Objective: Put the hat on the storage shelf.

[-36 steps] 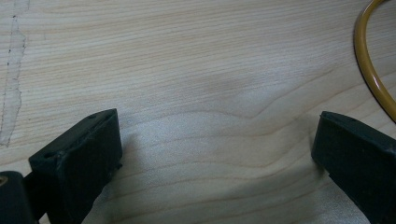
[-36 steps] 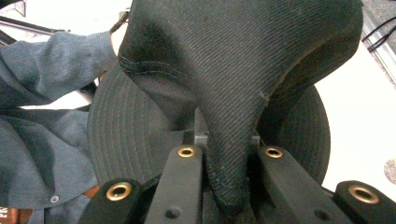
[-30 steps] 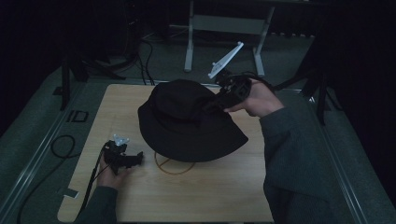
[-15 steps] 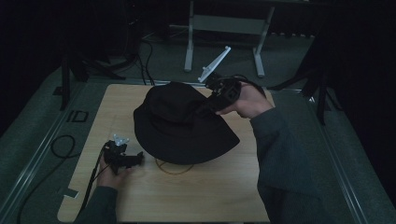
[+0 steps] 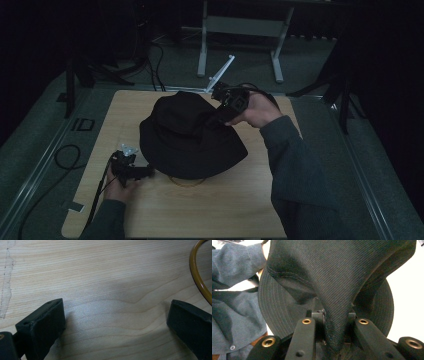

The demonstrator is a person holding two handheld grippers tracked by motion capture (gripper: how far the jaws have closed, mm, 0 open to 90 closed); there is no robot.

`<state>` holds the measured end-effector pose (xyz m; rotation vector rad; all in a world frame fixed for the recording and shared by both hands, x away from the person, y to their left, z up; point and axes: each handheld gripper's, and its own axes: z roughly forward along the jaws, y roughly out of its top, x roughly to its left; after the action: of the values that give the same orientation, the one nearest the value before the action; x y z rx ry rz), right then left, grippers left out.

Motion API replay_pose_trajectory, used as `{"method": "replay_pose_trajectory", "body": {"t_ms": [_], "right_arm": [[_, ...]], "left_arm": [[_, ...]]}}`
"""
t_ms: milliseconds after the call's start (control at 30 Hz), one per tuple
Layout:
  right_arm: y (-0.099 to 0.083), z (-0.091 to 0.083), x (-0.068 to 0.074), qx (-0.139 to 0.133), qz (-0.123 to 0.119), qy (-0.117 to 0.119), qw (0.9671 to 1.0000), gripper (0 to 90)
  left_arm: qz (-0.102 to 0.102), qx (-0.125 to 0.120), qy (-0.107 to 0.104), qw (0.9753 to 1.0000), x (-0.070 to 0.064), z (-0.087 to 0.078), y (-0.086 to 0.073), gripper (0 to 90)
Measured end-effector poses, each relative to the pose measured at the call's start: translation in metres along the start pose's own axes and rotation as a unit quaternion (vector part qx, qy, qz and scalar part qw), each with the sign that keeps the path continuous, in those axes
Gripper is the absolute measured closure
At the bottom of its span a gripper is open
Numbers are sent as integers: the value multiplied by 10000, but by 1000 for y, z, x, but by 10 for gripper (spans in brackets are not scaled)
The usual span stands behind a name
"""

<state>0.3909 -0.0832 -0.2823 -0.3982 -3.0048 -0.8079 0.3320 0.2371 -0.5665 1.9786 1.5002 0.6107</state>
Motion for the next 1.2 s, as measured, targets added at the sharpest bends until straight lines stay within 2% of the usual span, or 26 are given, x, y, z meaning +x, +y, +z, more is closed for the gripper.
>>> {"method": "replay_pose_trajectory", "body": {"t_ms": [367,700,900,1033,1133,1200], "right_arm": [[3,9,-2,134,64,-21,9999,756],[5,6,-3,-154,69,-76,9998,797],[12,9,1,-64,-85,-93,9999,786],[14,13,2,16,-70,-123,9999,741],[15,16,0,-7,48,-143,9999,679],[15,18,-3,3,117,-114,9999,601]], "left_arm": [[-2,3,-5,10000,0,0,0,18],[-1,6,-5,10000,0,0,0,18],[-9,-6,0,10000,0,0,0,18],[-15,-16,1,10000,0,0,0,18],[-28,-20,-1,10000,0,0,0,18],[-31,-27,4,10000,0,0,0,18]]}}
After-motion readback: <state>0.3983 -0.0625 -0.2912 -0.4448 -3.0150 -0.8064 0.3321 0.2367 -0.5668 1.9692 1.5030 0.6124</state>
